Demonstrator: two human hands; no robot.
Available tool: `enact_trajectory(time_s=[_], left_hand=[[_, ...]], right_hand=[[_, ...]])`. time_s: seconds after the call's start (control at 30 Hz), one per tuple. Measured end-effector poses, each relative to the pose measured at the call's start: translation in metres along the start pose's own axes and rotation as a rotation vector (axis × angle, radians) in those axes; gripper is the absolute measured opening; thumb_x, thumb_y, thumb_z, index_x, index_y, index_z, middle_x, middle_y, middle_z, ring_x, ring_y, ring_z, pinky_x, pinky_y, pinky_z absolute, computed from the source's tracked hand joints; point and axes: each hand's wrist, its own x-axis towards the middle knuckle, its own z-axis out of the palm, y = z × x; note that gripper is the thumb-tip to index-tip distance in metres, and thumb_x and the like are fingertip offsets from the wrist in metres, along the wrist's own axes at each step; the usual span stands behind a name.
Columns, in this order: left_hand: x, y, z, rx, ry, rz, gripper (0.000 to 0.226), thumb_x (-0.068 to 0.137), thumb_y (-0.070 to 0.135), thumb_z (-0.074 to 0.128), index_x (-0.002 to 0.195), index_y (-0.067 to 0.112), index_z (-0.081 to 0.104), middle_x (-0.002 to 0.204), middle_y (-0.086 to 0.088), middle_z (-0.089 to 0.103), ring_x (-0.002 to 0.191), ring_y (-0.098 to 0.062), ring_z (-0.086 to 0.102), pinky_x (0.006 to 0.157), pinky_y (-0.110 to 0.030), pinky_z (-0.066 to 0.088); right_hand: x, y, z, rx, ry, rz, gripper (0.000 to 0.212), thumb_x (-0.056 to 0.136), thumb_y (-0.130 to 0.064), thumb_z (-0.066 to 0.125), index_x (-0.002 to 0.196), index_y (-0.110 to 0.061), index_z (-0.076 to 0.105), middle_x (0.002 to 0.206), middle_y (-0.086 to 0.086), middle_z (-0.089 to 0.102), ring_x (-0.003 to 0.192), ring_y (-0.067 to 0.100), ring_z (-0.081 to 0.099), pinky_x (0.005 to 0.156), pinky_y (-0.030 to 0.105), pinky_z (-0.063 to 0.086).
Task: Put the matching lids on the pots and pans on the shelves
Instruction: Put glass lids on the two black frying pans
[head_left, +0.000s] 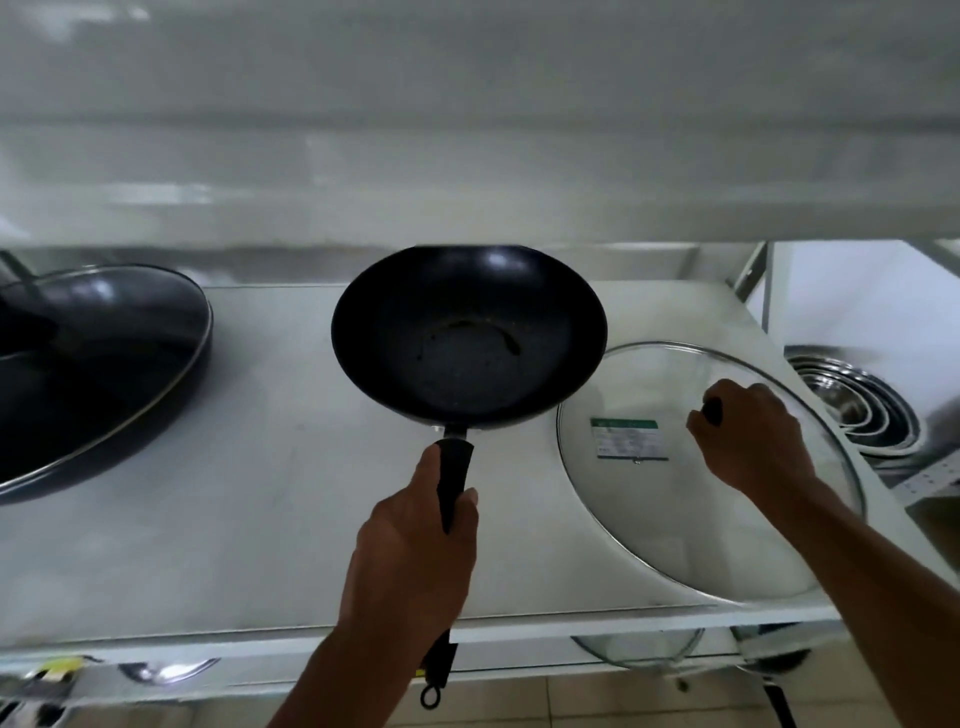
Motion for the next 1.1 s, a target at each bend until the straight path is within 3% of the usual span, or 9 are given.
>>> enact_trajectory(time_s=[0.1,0.27,0.43,0.5,0.6,0.7,0.77,0.97,1.1], left_hand=[[-0.001,0.000,-0.001,-0.013,0.004,0.001,0.022,0.094,0.038,0.047,0.115,0.041,0.046,0.062,0.001,0.064,0.051,-0.018,0.064,0.056,-0.042,0.059],[-0.002,-0.008,-0.009,-0.001,0.041,0.025,0.019,0.093,0.038,0.048,0.112,0.044,0.047,0.059,0.002,0.063,0.049,-0.016,0.063,0.055,-0.040,0.058],[-0.003,-0.013,-0.020,-0.016,0.050,0.026,0.004,0.093,0.037,0.050,0.091,0.034,0.049,0.055,-0.001,0.059,0.045,-0.020,0.062,0.055,-0.046,0.057],[-0.006,-0.013,-0.022,-0.020,0.030,0.026,0.003,0.092,0.037,0.051,0.094,0.035,0.052,0.054,-0.001,0.060,0.046,-0.019,0.063,0.055,-0.045,0.058],[-0.024,-0.015,-0.017,-0.054,0.003,0.008,0.022,0.090,0.040,0.055,0.112,0.036,0.054,0.058,0.000,0.063,0.050,-0.016,0.065,0.056,-0.038,0.059],[-0.047,-0.016,-0.007,-0.007,0.047,-0.002,0.047,0.088,0.043,0.057,0.134,0.038,0.049,0.069,0.003,0.064,0.068,-0.016,0.068,0.067,-0.026,0.053],[-0.058,-0.018,-0.002,0.004,0.071,-0.034,0.057,0.086,0.046,0.057,0.141,0.040,0.041,0.078,0.001,0.068,0.079,-0.016,0.069,0.073,-0.023,0.051],[-0.060,-0.019,-0.006,0.078,0.036,-0.080,0.054,0.084,0.059,0.048,0.136,0.050,0.034,0.080,0.007,0.071,0.079,-0.012,0.069,0.077,-0.023,0.053],[-0.047,-0.014,-0.012,0.107,0.025,-0.067,0.053,0.086,0.061,0.046,0.135,0.045,0.032,0.090,0.014,0.069,0.078,-0.004,0.059,0.079,-0.018,0.046]], right_hand=[[-0.018,0.013,-0.010,0.036,0.033,0.027,0.018,0.087,-0.028,0.060,0.097,-0.014,0.061,0.085,0.007,0.046,0.075,0.029,0.046,0.071,0.034,0.036],[-0.047,0.026,-0.043,0.037,0.095,0.041,0.020,0.084,-0.030,0.064,0.099,-0.016,0.065,0.093,0.017,0.060,0.090,0.039,0.060,0.080,0.042,0.047],[-0.061,0.023,-0.074,0.064,0.224,0.024,0.022,0.076,-0.044,0.058,0.081,-0.023,0.062,0.080,0.010,0.066,0.076,0.033,0.062,0.075,0.041,0.053],[-0.064,0.008,-0.088,0.091,0.269,0.017,0.020,0.075,-0.046,0.056,0.077,-0.026,0.059,0.077,0.008,0.066,0.074,0.033,0.062,0.077,0.044,0.054],[-0.063,-0.033,-0.104,0.141,0.279,-0.043,0.023,0.078,-0.044,0.061,0.085,-0.021,0.065,0.086,0.008,0.067,0.083,0.036,0.063,0.080,0.042,0.052],[-0.048,-0.083,-0.103,0.224,0.268,-0.150,0.022,0.081,-0.028,0.068,0.088,-0.007,0.067,0.091,0.016,0.069,0.091,0.036,0.063,0.080,0.038,0.047],[-0.033,-0.118,-0.091,0.222,0.237,-0.206,0.023,0.078,-0.030,0.067,0.086,-0.008,0.067,0.088,0.013,0.069,0.088,0.033,0.064,0.074,0.034,0.047],[0.008,-0.188,-0.039,0.201,0.177,-0.397,0.025,0.072,-0.037,0.067,0.076,-0.012,0.064,0.082,0.010,0.068,0.086,0.033,0.065,0.069,0.032,0.046],[0.013,-0.212,-0.020,0.173,0.109,-0.439,0.035,0.071,-0.035,0.066,0.055,-0.015,0.041,0.057,0.000,0.042,0.064,0.028,0.052,0.060,0.029,0.032]])
